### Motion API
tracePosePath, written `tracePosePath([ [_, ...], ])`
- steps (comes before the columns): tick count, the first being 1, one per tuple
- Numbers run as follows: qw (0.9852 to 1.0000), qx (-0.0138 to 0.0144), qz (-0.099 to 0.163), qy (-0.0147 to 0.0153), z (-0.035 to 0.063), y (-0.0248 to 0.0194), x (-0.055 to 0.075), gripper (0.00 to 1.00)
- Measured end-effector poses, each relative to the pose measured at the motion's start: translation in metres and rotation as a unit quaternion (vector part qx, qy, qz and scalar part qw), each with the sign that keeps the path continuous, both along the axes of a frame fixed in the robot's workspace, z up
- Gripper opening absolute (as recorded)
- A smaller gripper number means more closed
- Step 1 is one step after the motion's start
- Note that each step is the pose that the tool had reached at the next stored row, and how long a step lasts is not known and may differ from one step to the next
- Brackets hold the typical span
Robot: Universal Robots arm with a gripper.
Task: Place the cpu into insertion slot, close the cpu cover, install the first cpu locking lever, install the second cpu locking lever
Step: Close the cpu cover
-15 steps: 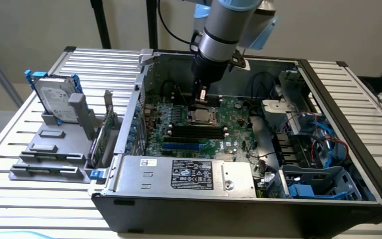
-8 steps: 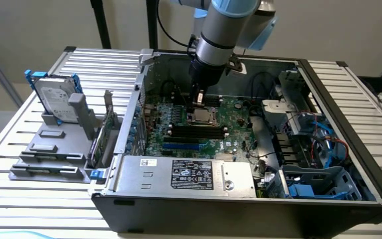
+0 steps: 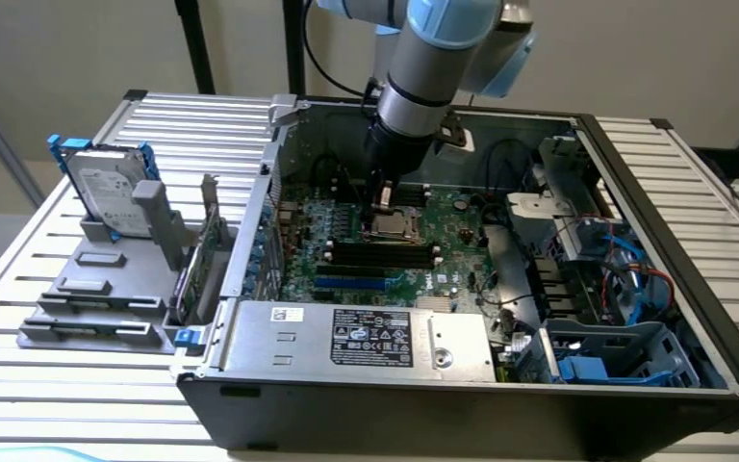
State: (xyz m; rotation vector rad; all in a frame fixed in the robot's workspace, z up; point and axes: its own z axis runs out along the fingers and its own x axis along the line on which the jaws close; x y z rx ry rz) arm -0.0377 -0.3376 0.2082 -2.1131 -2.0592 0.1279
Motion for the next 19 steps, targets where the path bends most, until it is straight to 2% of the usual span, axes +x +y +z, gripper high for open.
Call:
tracePosePath([
  [4, 1.0000, 0.0042, 0.000, -0.0004, -0.0051, 0.0000, 0.000, 0.11],
  [9, 1.0000, 0.0065, 0.000, -0.0006, -0.0067, 0.0000, 0.000, 0.11],
  [16, 1.0000, 0.0079, 0.000, -0.0003, 0.0062, -0.0005, -0.001, 0.11],
  [19, 1.0000, 0.0085, 0.000, -0.0002, 0.0100, -0.0014, -0.007, 0.11],
])
